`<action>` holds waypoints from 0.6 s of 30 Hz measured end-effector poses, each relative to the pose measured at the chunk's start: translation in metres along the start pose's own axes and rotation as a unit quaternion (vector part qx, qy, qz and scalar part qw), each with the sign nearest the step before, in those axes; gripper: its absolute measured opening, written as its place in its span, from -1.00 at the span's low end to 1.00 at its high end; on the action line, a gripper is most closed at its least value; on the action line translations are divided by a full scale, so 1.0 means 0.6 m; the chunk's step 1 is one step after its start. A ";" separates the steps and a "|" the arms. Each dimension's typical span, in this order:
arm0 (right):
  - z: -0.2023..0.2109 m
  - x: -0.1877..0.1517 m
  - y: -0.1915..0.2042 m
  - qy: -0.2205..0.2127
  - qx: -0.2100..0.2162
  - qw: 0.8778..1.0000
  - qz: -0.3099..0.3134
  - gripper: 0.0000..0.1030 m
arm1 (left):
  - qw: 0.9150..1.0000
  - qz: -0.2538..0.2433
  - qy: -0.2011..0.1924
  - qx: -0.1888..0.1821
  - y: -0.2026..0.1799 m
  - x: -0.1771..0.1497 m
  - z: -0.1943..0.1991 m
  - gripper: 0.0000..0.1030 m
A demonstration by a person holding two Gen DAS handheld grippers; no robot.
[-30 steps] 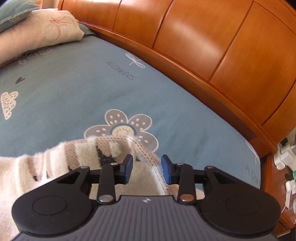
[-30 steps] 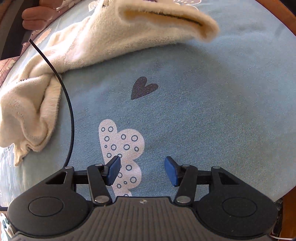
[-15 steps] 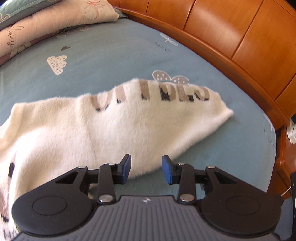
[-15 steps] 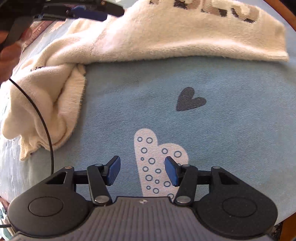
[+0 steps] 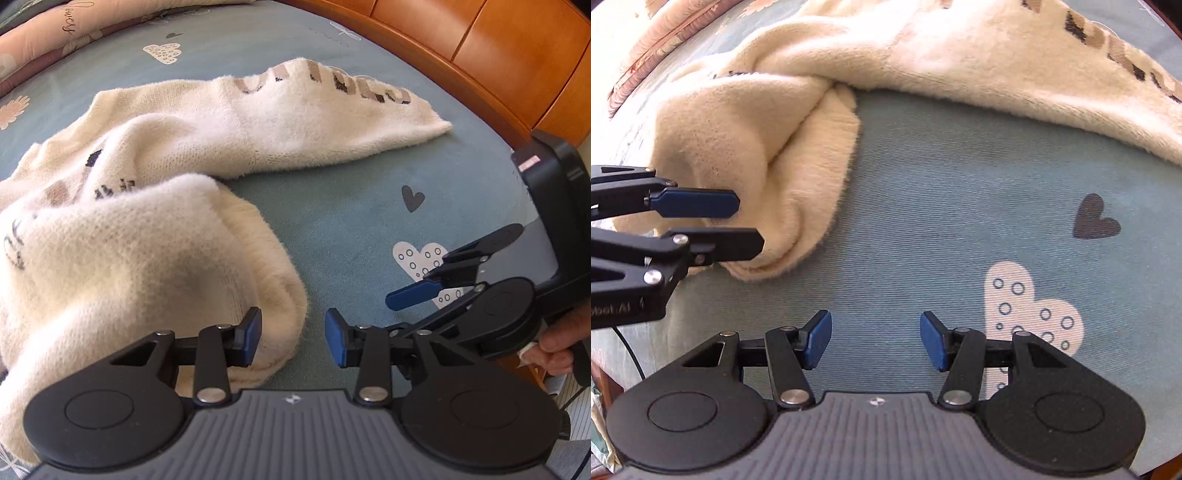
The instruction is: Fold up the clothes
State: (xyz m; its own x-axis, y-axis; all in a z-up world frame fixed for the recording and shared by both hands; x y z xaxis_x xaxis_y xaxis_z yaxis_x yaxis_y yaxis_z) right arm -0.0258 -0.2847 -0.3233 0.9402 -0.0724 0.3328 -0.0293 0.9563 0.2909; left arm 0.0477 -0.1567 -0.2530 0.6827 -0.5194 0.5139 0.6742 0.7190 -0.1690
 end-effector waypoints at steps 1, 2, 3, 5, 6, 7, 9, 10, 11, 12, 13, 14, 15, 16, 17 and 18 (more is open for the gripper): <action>-0.003 0.001 0.010 0.000 0.001 1.000 0.005 0.13 | 1.000 0.003 -0.002 0.000 0.002 -0.006 0.009 -0.24; -0.005 0.003 0.020 0.000 0.002 1.000 0.009 0.13 | 1.000 0.006 -0.004 0.001 0.005 -0.013 0.018 -0.20; -0.007 0.004 0.029 0.000 0.003 1.000 0.013 0.13 | 1.000 0.010 -0.005 0.009 0.008 -0.020 0.026 -0.14; -0.011 0.008 0.047 0.001 0.004 1.000 0.021 0.13 | 1.000 0.026 -0.005 0.017 0.023 -0.037 0.039 -0.12; -0.014 0.010 0.056 0.001 0.004 1.000 0.025 0.13 | 0.999 0.035 -0.003 0.021 0.034 -0.046 0.044 -0.11; -0.016 0.012 0.064 0.002 0.004 1.000 0.030 0.13 | 0.999 0.045 0.000 0.027 0.045 -0.055 0.048 -0.11; -0.019 0.015 0.081 0.002 0.004 0.999 0.039 0.13 | 0.996 0.070 0.006 0.046 0.072 -0.077 0.057 -0.12; -0.020 0.016 0.089 0.001 0.005 0.999 0.045 0.13 | 0.995 0.084 0.009 0.057 0.089 -0.091 0.062 -0.12; -0.022 0.017 0.097 0.000 0.006 0.999 0.051 0.13 | 0.993 0.094 0.013 0.066 0.102 -0.101 0.065 -0.12; -0.023 0.018 0.104 0.000 0.006 0.998 0.056 0.13 | 0.991 0.105 0.016 0.075 0.115 -0.111 0.067 -0.12; -0.025 0.018 0.110 0.001 0.007 0.998 0.058 0.13 | 0.989 0.120 0.018 0.088 0.131 -0.123 0.071 -0.12; -0.028 0.018 0.116 0.003 0.007 0.998 0.060 0.13 | 0.986 0.132 0.020 0.096 0.145 -0.133 0.073 -0.12; -0.030 0.018 0.122 0.004 0.007 0.998 0.062 0.13 | 0.984 0.144 0.022 0.104 0.159 -0.143 0.075 -0.12; -0.032 0.017 0.127 0.006 0.007 0.998 0.065 0.12 | 0.981 0.157 0.022 0.114 0.173 -0.151 0.077 -0.12; -0.034 0.016 0.133 0.007 0.007 0.998 0.069 0.12 | 0.977 0.170 0.022 0.124 0.187 -0.160 0.079 -0.12; -0.035 0.016 0.139 0.007 0.008 0.997 0.073 0.13 | 0.974 0.183 0.022 0.133 0.200 -0.168 0.081 -0.12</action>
State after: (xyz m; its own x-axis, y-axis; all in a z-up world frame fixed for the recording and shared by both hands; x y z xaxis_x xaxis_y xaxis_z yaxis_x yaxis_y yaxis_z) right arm -0.0120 -0.1997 -0.3147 0.9302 0.0710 0.3601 -0.1714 0.9517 0.2549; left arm 0.0462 0.0045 -0.2843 0.8792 -0.2200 0.4227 0.2895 0.9511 -0.1072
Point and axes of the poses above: each gripper's, at about its wrist camera, not at the fingertips, and z roughly against the way its jaws point, y to its left, x to its top, the point moved 4 cm from there along -z, roughly the way its jaws point, and after that the axes turned 7 degrees about -y, right-handed, at the moved point
